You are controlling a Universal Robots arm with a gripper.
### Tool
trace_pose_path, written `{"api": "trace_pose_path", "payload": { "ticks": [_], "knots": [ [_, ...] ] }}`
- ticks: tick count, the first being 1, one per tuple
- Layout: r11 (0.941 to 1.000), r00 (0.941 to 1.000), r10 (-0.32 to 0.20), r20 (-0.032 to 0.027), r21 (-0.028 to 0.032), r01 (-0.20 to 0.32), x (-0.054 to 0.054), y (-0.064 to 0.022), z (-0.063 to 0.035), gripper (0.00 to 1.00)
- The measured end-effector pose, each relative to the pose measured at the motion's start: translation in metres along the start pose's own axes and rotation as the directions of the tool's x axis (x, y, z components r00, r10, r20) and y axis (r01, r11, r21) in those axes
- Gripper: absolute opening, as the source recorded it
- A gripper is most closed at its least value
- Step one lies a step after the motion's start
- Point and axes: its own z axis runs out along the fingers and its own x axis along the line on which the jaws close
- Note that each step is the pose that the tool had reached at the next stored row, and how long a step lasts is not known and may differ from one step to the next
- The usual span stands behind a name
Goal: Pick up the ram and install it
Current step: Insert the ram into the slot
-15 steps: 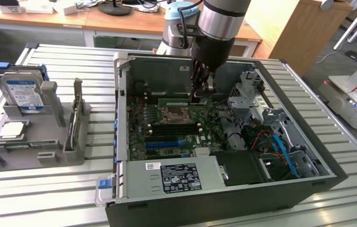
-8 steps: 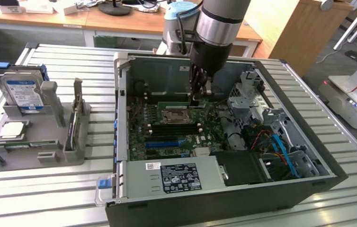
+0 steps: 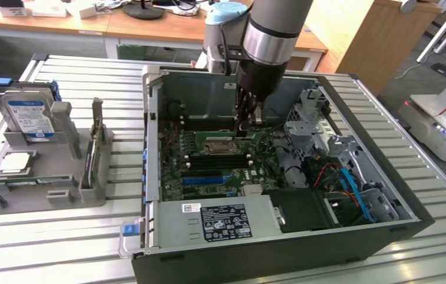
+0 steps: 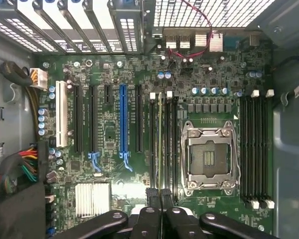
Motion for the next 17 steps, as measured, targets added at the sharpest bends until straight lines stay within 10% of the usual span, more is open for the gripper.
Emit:
{"api": "trace_pose_path", "payload": {
  "ticks": [17],
  "knots": [
    [1.0,1.0,0.004,0.0,0.0001,-0.004,0.0,0.0005,0.0237,0.12]
  ]
}}
